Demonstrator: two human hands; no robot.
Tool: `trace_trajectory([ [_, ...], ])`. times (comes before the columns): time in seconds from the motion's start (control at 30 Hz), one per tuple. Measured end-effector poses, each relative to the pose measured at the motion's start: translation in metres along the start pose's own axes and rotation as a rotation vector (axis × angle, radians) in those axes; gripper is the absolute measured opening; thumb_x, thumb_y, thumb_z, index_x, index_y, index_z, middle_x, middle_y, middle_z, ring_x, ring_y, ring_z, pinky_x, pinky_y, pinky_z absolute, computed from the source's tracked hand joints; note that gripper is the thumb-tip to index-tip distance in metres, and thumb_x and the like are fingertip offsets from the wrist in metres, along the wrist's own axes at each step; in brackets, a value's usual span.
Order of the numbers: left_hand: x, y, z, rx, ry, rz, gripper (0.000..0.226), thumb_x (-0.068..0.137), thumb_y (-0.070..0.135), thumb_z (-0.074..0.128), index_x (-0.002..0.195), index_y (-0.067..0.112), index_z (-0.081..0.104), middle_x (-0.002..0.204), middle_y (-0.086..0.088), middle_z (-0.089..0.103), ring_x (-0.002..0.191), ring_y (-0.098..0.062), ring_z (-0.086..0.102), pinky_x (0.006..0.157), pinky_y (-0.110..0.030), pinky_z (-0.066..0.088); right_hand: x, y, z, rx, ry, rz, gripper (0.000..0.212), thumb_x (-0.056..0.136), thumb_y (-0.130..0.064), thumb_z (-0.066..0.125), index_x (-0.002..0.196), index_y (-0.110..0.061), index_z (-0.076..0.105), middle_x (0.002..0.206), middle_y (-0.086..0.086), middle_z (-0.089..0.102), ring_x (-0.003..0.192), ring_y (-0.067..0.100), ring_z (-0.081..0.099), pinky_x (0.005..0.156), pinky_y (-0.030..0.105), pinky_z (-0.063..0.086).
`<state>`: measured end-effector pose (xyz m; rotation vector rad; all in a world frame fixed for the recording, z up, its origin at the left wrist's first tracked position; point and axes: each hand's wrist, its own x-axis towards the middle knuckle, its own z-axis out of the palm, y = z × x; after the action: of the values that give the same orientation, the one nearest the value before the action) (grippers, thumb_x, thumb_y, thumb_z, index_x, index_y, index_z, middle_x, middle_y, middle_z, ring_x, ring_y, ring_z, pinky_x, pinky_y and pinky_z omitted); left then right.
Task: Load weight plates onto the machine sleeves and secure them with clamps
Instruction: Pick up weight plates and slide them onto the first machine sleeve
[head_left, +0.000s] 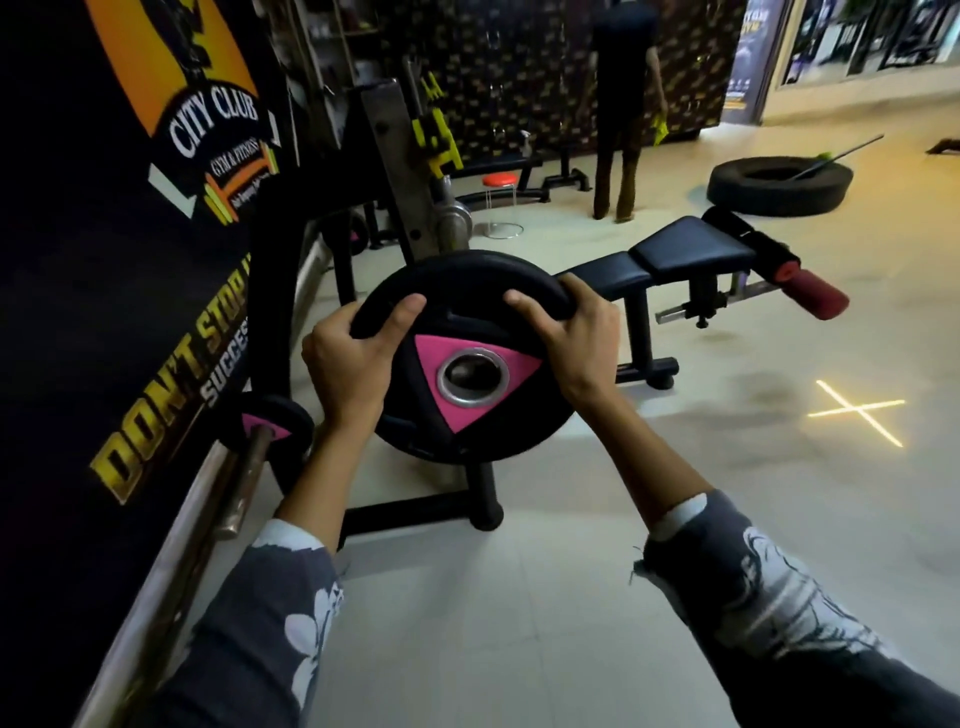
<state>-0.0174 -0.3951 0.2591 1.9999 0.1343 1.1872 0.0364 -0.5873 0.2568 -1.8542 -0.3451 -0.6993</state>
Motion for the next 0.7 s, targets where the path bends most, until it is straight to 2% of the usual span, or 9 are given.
trace_trajectory([
  [0.1, 0.002, -0.014, 0.010, -0.015, -0.009, -0.031, 0.060, 0.066, 0.075, 0.057, 0.045, 0.023, 0.035, 0.041, 0.012, 0.035, 0.037, -0.002, 0.038, 0.038, -0.015, 0.023, 0.005, 0.012, 0.008, -0.041, 0.022, -0.002, 0.064, 0.068, -0.069, 0.058, 0.068, -0.005, 0.056, 0.056, 0.010, 0.057, 0.054, 0.024, 0.053, 0.054, 0.035, 0.040],
  [0.2, 0.006, -0.026, 0.021, -0.029, -0.012, -0.015, 0.063, 0.065, 0.078, 0.054, 0.049, 0.019, 0.041, 0.044, 0.012, 0.040, 0.040, -0.003, 0.039, 0.043, -0.025, 0.030, 0.009, 0.022, 0.016, -0.026, 0.007, -0.017, 0.058, 0.071, -0.060, 0.063, 0.072, -0.003, 0.057, 0.059, 0.014, 0.059, 0.056, 0.028, 0.055, 0.056, 0.044, 0.045],
  [0.3, 0.023, -0.035, 0.035, -0.054, -0.012, 0.049, 0.056, 0.068, 0.078, 0.052, 0.048, 0.029, 0.033, 0.043, 0.016, 0.035, 0.040, -0.002, 0.041, 0.041, -0.013, 0.025, 0.022, 0.030, 0.028, -0.025, 0.033, -0.024, 0.059, 0.070, -0.059, 0.063, 0.070, -0.001, 0.056, 0.058, 0.017, 0.057, 0.055, 0.030, 0.054, 0.054, 0.044, 0.045],
  [0.4, 0.038, -0.050, 0.051, -0.071, 0.001, 0.109, 0.055, 0.072, 0.076, 0.050, 0.052, 0.028, 0.031, 0.046, 0.018, 0.034, 0.045, 0.006, 0.045, 0.043, -0.009, 0.029, 0.037, 0.038, 0.042, -0.039, 0.074, -0.040, 0.061, 0.068, -0.063, 0.061, 0.068, -0.002, 0.053, 0.055, 0.016, 0.054, 0.052, 0.028, 0.050, 0.053, 0.040, 0.040],
  [0.47, 0.054, -0.063, 0.065, -0.037, 0.023, 0.126, 0.058, 0.073, 0.077, 0.046, 0.057, 0.022, 0.036, 0.049, 0.013, 0.037, 0.045, 0.001, 0.043, 0.044, -0.012, 0.026, 0.052, 0.045, 0.055, -0.045, 0.064, -0.022, 0.062, 0.069, -0.063, 0.061, 0.069, -0.002, 0.054, 0.056, 0.015, 0.056, 0.052, 0.028, 0.051, 0.053, 0.042, 0.043],
  [0.57, 0.085, -0.082, 0.088, 0.048, 0.029, 0.125, 0.061, 0.074, 0.078, 0.043, 0.060, 0.019, 0.043, 0.052, 0.004, 0.046, 0.048, -0.010, 0.042, 0.046, -0.025, 0.026, 0.081, 0.058, 0.078, 0.008, 0.046, 0.065, 0.068, 0.065, -0.069, 0.059, 0.073, -0.002, 0.061, 0.062, 0.015, 0.063, 0.059, 0.027, 0.059, 0.060, 0.046, 0.050],
  [0.7, 0.132, -0.112, 0.126, 0.079, 0.040, 0.139, 0.063, 0.074, 0.079, 0.043, 0.057, 0.018, 0.041, 0.050, 0.003, 0.044, 0.046, -0.012, 0.040, 0.043, -0.022, 0.024, 0.127, 0.085, 0.116, 0.113, 0.026, 0.160, 0.066, 0.060, -0.068, 0.064, 0.083, -0.006, 0.069, 0.075, 0.014, 0.071, 0.072, 0.026, 0.068, 0.070, 0.049, 0.056],
])
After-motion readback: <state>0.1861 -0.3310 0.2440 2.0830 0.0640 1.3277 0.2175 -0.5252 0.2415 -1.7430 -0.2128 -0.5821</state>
